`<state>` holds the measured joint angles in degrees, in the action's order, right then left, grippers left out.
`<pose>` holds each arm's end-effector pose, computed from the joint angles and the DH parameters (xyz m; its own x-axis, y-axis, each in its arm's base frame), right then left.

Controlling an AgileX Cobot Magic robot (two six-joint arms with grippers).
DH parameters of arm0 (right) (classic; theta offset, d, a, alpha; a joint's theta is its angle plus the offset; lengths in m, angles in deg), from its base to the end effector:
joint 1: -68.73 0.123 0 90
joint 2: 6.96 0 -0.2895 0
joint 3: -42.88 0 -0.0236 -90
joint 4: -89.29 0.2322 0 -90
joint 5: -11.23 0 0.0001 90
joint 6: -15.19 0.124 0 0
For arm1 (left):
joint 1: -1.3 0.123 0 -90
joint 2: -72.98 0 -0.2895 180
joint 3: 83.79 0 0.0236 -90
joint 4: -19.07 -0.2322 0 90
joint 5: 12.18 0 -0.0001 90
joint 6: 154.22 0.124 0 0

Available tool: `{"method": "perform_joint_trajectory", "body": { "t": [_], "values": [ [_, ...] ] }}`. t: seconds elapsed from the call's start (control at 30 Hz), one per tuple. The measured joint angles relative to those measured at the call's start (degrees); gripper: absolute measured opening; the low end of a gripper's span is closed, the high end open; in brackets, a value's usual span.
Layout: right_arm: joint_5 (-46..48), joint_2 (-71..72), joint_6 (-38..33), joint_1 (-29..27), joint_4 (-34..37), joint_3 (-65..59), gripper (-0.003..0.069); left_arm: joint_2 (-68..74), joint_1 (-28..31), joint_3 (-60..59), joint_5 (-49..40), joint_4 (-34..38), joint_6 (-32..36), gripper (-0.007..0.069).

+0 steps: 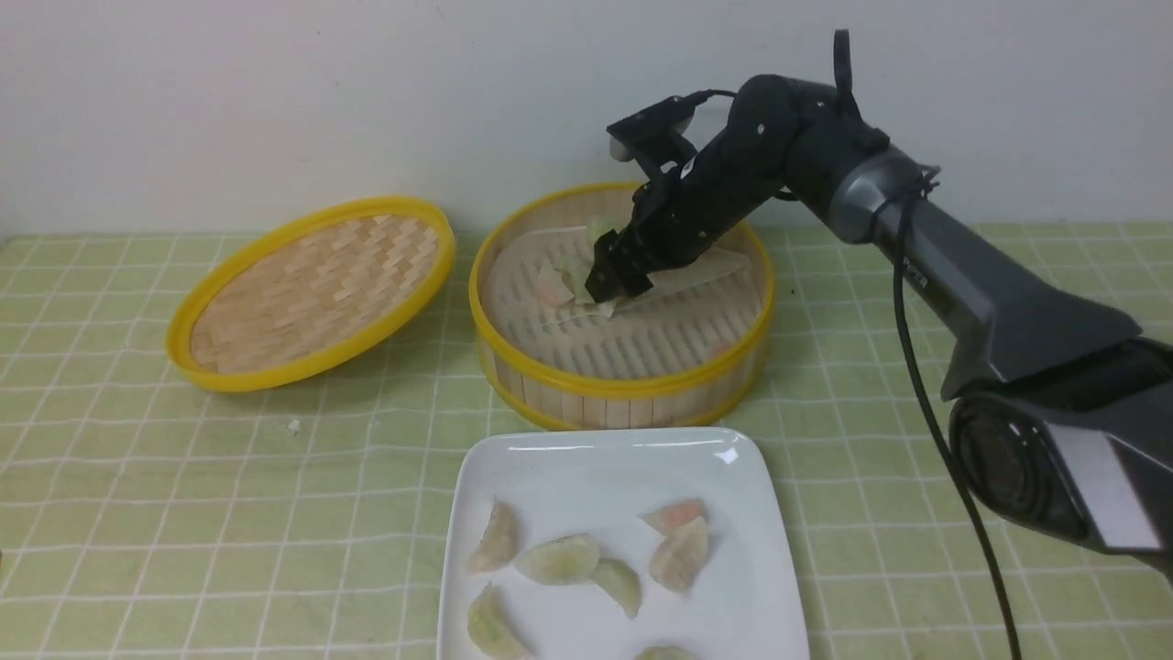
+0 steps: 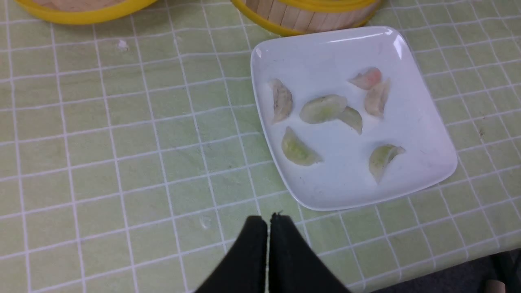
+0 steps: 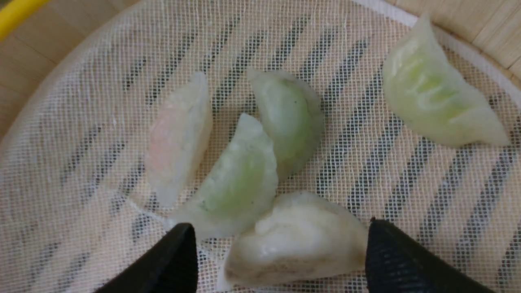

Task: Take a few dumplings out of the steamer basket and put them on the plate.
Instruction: Use the right arm to grab a dumpling from inside the steamer, then use the right arm to put the dumpling into the plate

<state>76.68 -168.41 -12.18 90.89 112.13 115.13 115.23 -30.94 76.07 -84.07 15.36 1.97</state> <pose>0.5014 0.2515 0.1387 -0.6355 -0.5617 -0.5297 -0.7261 0.6680 0.1628 0.0625 -0.0304 0.3598 -0.7354 0.0093 -0.6776 0.2297 0.9441 -0.2363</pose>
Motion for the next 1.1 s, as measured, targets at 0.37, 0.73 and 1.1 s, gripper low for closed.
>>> {"method": "perform_joint_trajectory", "body": {
  "t": [0.37,0.73,1.1],
  "values": [
    [0.0,-0.9,5.9,0.2,-4.4,0.3,0.0421,0.0,0.0,0.0,-1.1,-0.2,-0.1,-0.0006],
    [6.5,4.6,13.4,0.1,-7.4,5.3,0.0421,0.0,0.0,0.0,-1.1,-0.1,-0.1,-0.0006],
    [6.2,35.4,16.6,0.6,-7.1,-34.2,0.0421,0.0,0.0,0.0,-1.2,0.6,0.0,-0.0006]
  ]
}}
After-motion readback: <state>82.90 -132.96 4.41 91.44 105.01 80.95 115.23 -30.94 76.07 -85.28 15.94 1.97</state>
